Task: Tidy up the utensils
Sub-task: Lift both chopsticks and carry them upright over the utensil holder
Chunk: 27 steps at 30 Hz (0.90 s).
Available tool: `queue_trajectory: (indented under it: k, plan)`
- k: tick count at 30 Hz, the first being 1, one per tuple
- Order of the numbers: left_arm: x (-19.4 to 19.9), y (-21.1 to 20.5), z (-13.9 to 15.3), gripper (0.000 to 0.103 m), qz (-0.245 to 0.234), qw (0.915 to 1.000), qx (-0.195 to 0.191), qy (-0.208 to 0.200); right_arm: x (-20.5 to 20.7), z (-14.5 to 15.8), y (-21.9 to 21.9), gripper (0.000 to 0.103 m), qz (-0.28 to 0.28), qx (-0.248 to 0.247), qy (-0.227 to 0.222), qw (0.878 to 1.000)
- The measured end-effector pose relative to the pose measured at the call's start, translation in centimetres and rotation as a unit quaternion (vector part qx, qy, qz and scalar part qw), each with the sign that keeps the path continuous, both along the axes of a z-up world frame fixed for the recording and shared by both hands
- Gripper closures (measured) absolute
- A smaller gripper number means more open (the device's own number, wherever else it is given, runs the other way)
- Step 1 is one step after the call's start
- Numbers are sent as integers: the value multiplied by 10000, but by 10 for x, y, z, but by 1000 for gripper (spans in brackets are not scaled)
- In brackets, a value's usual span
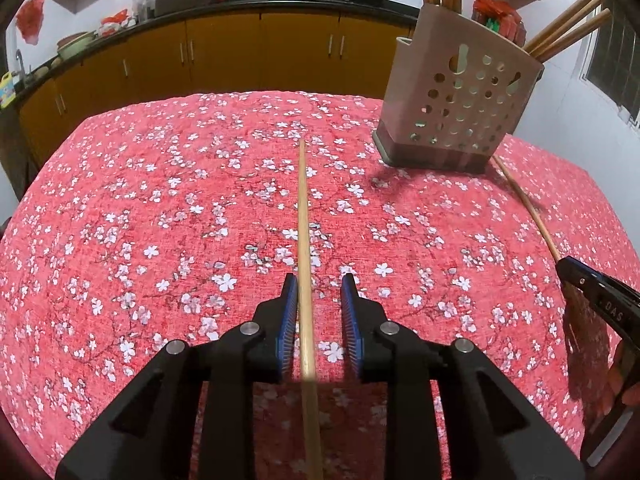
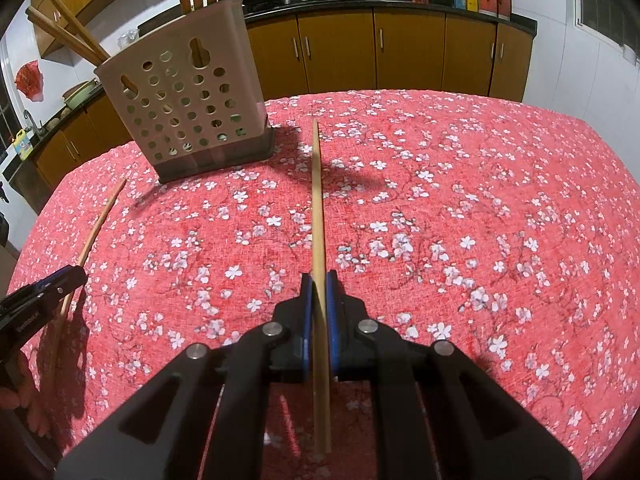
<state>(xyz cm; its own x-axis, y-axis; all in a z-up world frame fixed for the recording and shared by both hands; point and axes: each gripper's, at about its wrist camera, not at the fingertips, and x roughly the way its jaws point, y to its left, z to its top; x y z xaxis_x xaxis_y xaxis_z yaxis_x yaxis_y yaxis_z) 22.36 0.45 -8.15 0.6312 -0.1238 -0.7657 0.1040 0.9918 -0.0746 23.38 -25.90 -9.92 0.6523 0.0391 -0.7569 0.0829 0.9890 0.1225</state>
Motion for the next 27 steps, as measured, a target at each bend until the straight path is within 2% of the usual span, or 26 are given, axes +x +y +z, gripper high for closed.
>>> queue_trajectory:
  k: [8, 15, 18, 22, 27]
  plan:
    - [-7, 5, 3, 79, 107, 9999, -56, 2, -3, 0, 2, 94, -20, -91, 11, 10000]
    - [-11, 2, 4, 79, 72, 9999, 93, 6, -5, 0, 0, 94, -19, -32, 5, 10000]
    - [-12, 4, 5, 83, 107, 9999, 74, 9, -5, 0, -1, 94, -18, 33, -2, 10000]
    - [-12, 7, 6, 95, 107, 9998, 133, 39, -6, 0, -1, 95, -2, 33, -12, 10000]
    - [-14, 13, 13, 95, 68, 9999, 104, 94, -16, 14, -2, 95, 25, 87, -199, 9998]
